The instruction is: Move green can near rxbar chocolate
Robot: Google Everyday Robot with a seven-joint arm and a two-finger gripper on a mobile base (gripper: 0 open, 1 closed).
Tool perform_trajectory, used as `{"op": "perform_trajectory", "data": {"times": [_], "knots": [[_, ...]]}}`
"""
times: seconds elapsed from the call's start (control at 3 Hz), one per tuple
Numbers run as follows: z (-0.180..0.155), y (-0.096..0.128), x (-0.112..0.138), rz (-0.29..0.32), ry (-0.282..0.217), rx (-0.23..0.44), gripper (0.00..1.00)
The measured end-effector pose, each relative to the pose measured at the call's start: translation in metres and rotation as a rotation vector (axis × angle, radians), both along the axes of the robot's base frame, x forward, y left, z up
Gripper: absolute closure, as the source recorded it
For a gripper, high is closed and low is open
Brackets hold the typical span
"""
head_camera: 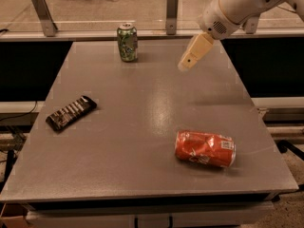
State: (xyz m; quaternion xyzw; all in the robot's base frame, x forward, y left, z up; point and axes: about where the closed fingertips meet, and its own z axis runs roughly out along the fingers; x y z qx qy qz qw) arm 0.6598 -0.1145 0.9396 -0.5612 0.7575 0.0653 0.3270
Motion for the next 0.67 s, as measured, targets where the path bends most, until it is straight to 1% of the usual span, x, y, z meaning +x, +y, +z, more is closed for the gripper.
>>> {"op": "perform_trajectory", "data": {"times": [0.33, 0.67], "knots": [[0.0, 0.0, 0.0, 0.0, 0.0, 0.0, 0.0], [-0.001, 0.009, 0.011, -0.001, -0.01, 0.044, 0.0]]}}
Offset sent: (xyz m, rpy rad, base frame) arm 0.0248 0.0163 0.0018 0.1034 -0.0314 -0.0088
